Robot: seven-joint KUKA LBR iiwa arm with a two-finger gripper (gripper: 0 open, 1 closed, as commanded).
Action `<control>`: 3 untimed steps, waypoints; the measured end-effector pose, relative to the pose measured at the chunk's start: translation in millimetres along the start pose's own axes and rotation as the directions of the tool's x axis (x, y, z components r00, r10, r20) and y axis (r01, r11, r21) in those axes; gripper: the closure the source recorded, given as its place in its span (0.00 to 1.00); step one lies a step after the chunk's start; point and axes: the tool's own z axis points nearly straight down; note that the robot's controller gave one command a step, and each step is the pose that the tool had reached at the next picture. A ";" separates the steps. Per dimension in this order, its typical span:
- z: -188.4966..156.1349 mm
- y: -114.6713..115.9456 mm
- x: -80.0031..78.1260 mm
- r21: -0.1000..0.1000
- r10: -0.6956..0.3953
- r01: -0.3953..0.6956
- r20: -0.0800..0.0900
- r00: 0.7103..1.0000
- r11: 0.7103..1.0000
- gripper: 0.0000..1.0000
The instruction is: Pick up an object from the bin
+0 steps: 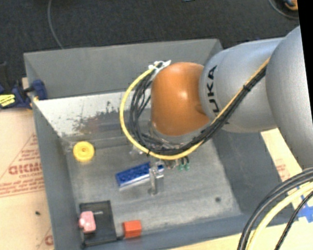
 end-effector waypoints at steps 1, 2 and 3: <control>23.0 -0.7 1.0 -0.001 -0.129 0.129 0.000 0.992 0.992 0.00; 58.9 0.3 -0.6 0.000 -0.215 0.215 0.003 0.977 0.977 1.00; 59.0 0.5 -0.5 -0.001 -0.214 0.214 0.002 0.977 0.977 1.00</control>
Offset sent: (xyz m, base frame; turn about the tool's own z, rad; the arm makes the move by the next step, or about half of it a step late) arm -0.0004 0.0006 -0.0596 -0.2215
